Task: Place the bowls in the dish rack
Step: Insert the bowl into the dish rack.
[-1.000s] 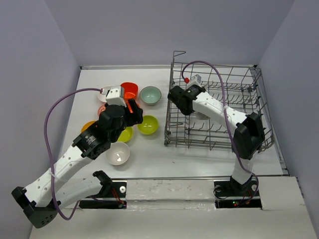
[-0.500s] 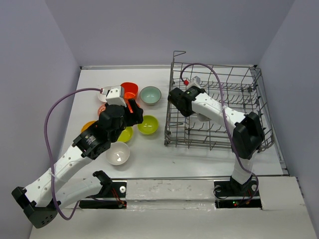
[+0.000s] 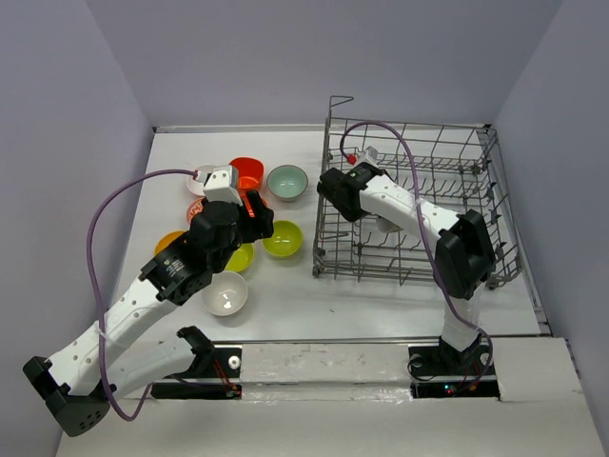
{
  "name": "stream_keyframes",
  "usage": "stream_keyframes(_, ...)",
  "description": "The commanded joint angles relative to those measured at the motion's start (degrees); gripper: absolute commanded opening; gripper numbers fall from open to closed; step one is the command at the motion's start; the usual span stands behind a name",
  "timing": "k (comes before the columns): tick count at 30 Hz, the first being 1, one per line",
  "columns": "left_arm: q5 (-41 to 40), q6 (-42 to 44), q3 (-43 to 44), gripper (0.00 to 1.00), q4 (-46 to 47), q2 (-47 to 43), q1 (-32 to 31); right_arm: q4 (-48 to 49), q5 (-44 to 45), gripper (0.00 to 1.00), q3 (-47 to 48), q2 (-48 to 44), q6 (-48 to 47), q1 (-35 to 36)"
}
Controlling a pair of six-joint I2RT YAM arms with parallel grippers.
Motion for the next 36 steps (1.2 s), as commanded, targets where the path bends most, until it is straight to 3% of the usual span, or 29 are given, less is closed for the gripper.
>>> stream_keyframes(1, -0.1, 0.8, -0.3, 0.76, 2.5, -0.4, 0.2, 1.4, 1.9, 0.05, 2.6, 2.7, 2.0, 1.2)
stream_keyframes(13, 1.5, -0.7, -1.8, 0.76, 3.8, 0.7, 0.3, 1.5, 2.7, 0.08, 5.2, 2.1, 1.9, 1.8)
stream_keyframes(25, 8.8, -6.0, -5.7, 0.72, 13.7, 3.6, -0.1, 1.7, 2.4, 0.08, 4.1, 0.2, 1.7, 1.8)
stream_keyframes(36, 9.0, -12.0, -12.9, 0.7, 20.4, 6.0, -5.0, 1.6, 2.3, 0.08, 4.2, 0.2, 1.9, 1.8)
